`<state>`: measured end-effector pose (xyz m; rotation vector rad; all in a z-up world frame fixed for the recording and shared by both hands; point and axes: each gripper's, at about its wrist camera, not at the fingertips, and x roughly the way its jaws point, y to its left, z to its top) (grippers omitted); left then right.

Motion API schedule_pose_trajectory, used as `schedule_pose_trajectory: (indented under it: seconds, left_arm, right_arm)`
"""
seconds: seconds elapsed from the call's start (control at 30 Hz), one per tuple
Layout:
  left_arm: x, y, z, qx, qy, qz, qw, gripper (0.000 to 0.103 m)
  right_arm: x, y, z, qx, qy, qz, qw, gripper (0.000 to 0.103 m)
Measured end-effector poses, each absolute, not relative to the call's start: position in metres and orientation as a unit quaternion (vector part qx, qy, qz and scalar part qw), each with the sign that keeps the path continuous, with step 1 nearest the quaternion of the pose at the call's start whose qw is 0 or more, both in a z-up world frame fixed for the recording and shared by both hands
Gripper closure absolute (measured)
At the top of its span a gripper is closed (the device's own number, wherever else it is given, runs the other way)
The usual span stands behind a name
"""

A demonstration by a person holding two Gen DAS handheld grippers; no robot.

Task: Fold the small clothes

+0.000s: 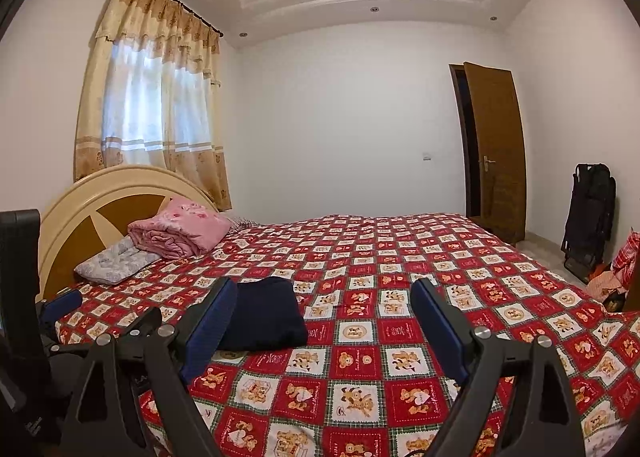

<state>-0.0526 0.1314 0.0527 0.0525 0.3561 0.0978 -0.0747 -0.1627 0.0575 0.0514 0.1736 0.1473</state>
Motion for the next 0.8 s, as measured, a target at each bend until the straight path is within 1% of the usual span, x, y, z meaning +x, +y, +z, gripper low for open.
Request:
schedule_pose_trajectory:
  seconds: [0.4,0.6,0.8]
  left_arm:
    - [-0.043,0.129,0.050,0.019,0.192,0.043,0.980,0.000]
    - [-0.035,0.132,0.052,-0.009,0.203,0.014,0.979,0.000]
    - [-0.017,0.136,0.052,-0.028,0.217,-0.007,0.976,0.000]
  right_arm:
    - [-0.073,-0.166,0.055,0.034,0.087,0.071,0.993,0.014]
    - [-0.076,-0.171,0.058,0.026,0.070,0.055,0.996,0.014]
    - [-0.078,-0.210,0.070,0.045,0.048,-0.008,0.998,0.014]
